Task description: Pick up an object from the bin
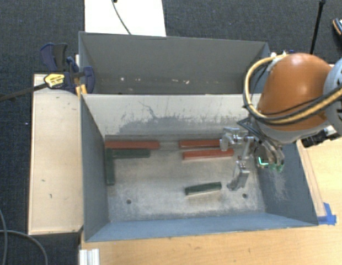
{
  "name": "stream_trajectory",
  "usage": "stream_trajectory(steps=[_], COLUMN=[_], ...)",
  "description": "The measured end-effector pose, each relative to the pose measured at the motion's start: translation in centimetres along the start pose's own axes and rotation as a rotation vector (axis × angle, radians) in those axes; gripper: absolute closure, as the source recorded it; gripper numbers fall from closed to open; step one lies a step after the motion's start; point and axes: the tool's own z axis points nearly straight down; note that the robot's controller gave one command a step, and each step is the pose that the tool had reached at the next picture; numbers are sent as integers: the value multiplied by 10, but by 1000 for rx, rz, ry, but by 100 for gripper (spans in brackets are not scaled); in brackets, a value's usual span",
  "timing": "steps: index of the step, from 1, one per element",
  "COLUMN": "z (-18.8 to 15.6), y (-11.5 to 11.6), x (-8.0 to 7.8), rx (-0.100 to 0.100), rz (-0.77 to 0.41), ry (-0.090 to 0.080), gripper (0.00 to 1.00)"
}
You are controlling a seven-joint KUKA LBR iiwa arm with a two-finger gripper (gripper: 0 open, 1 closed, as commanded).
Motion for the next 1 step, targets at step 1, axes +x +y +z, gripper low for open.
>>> stream_trajectory(steps=[1], z=[148], y=[4], x=[-7], rx=[0], rz=[-82], ry=[1], gripper=[0])
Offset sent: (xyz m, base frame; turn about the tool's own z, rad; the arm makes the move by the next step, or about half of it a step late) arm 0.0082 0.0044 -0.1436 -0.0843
